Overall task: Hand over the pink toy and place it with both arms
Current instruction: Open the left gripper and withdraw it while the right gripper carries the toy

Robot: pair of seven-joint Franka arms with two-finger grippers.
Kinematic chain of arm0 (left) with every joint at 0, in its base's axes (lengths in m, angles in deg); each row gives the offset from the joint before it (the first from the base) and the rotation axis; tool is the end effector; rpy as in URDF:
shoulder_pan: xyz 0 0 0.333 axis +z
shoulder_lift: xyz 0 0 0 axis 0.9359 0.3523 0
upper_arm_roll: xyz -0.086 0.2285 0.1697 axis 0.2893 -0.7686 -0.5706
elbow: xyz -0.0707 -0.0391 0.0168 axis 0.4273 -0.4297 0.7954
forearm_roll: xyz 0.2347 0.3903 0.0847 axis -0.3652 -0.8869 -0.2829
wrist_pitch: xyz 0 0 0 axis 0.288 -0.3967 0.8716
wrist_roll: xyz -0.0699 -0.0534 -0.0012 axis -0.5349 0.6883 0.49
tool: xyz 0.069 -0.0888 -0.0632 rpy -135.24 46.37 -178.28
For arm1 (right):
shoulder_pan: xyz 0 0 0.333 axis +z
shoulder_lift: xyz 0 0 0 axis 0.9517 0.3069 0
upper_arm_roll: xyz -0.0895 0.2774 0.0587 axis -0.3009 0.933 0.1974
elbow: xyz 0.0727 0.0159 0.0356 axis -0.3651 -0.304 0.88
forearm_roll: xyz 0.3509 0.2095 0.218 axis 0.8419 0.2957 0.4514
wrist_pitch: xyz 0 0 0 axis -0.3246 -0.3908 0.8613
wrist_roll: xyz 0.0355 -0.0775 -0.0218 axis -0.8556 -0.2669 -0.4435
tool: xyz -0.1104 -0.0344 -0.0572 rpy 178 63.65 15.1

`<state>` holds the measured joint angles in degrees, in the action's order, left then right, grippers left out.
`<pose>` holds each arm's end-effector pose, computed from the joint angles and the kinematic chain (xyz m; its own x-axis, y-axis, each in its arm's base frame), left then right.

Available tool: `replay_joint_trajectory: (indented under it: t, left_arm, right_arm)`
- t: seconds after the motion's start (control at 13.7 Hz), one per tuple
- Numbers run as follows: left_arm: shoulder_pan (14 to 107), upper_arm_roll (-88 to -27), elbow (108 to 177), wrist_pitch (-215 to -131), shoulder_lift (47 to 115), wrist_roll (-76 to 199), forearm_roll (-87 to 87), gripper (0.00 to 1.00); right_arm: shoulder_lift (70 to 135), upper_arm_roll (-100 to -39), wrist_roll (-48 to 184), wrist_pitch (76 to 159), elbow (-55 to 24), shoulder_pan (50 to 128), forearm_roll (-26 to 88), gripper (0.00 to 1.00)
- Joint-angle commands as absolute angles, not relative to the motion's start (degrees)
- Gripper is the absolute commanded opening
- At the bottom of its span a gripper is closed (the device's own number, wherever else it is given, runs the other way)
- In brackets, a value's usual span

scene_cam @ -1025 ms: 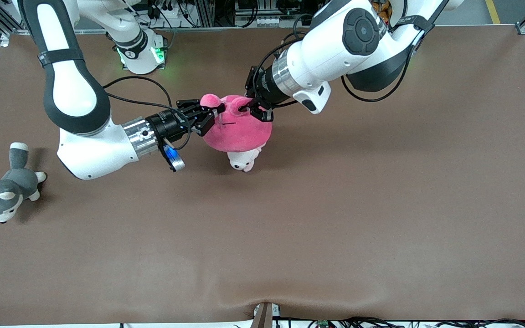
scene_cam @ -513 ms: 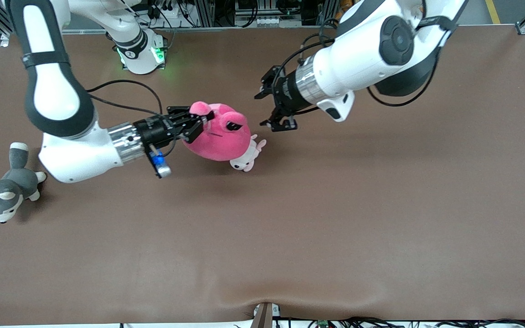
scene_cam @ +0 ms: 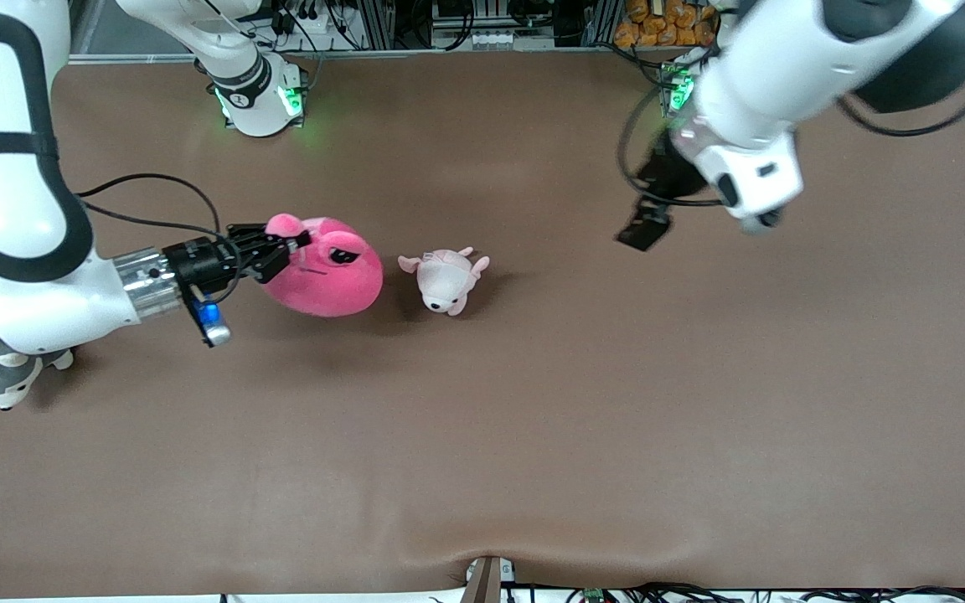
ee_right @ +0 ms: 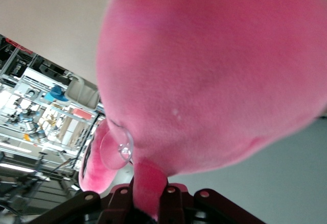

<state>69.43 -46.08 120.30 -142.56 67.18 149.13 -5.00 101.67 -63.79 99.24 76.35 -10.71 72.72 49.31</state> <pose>0.5947 -0.3120 0.5748 0.4176 0.8919 -0.1737 0.9010 -0.4311 -0.0476 0.6393 0.1282 0.3397 0.5381 -0.0517 -0.8413 -0.6776 -0.6201 -0.3953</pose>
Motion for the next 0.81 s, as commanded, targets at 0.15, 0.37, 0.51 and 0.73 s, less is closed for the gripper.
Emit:
replay_joint_trajectory:
  t: [0.15, 0.37, 0.51, 0.73]
  left_arm:
    - [75.6, -45.9, 121.1, -136.1, 64.4, 117.1, -15.5, 1.0]
    - [81.4, -45.7, 121.2, -138.8, 65.0, 102.4, -19.5, 1.0]
    - [84.0, -45.7, 121.2, -139.0, 64.9, 92.4, -19.5, 1.0]
    - [87.2, -45.7, 121.8, -139.0, 64.7, 83.8, -19.1, 1.0]
  right_arm:
    - [108.5, -62.8, 81.9, 72.4, -9.9, 63.4, 42.7, 0.0]
    - [111.8, -62.8, 72.6, 72.4, -9.5, 60.7, 36.7, 0.0]
    - [112.5, -62.8, 70.2, 72.4, -8.3, 60.1, 33.2, 0.0]
    - [113.3, -62.8, 68.1, 72.4, -6.5, 58.7, 28.3, 0.05]
